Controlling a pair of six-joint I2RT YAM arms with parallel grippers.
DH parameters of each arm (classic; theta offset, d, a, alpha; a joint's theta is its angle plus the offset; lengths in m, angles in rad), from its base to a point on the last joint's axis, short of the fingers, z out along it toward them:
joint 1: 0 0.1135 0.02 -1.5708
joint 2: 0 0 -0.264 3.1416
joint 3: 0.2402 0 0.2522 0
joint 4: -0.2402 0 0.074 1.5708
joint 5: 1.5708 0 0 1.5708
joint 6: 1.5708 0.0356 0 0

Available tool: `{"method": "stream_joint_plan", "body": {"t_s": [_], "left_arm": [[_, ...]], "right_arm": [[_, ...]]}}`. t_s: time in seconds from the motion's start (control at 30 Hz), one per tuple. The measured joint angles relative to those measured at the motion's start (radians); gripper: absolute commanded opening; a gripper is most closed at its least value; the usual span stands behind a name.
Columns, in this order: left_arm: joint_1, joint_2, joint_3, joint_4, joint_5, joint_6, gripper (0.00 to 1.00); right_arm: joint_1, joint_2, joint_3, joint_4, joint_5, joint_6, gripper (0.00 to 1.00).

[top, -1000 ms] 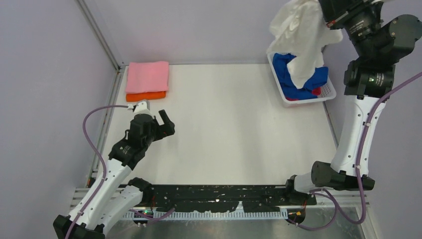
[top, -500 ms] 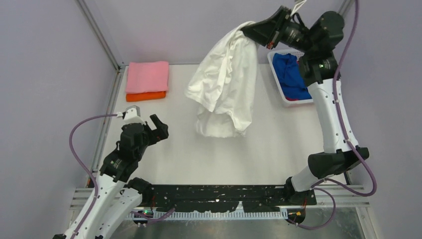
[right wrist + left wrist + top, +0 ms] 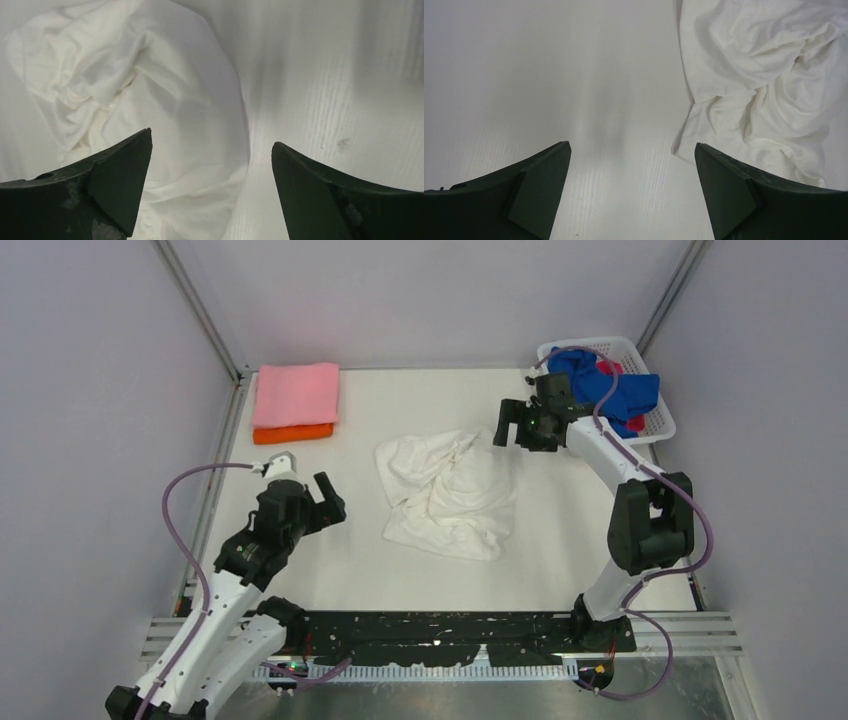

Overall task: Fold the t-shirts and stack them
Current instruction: Move the tshirt to the center of the board, then flatten out the tshirt

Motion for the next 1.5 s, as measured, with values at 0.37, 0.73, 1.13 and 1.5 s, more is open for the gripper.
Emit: {"method": "stream_joint_plan", "body": {"t_s": [0.37, 0.73, 1.13, 1.5], "left_arm": [[0.000, 0.232, 0.005, 0.122, 0.167, -0.014, 0.99], [-0.081, 0.621, 0.154, 0.241, 0.360, 0.055, 0.99], [-0.255, 1.037, 0.580, 0.190, 0.260, 0.185, 0.99], [-0.282, 1.246, 0.753, 0.058, 0.129, 0.239, 0.55]], "right_arm": [[0.134, -0.330, -0.248, 0.003, 0.272, -0.021, 0.95], [0.152, -0.594, -0.599, 0.002, 0.219, 0.089, 0.95], [0.178, -0.709, -0.770, 0.026, 0.050, 0.158, 0.95], [0.183, -0.738, -0.811, 0.068, 0.001, 0.175, 0.95]]}}
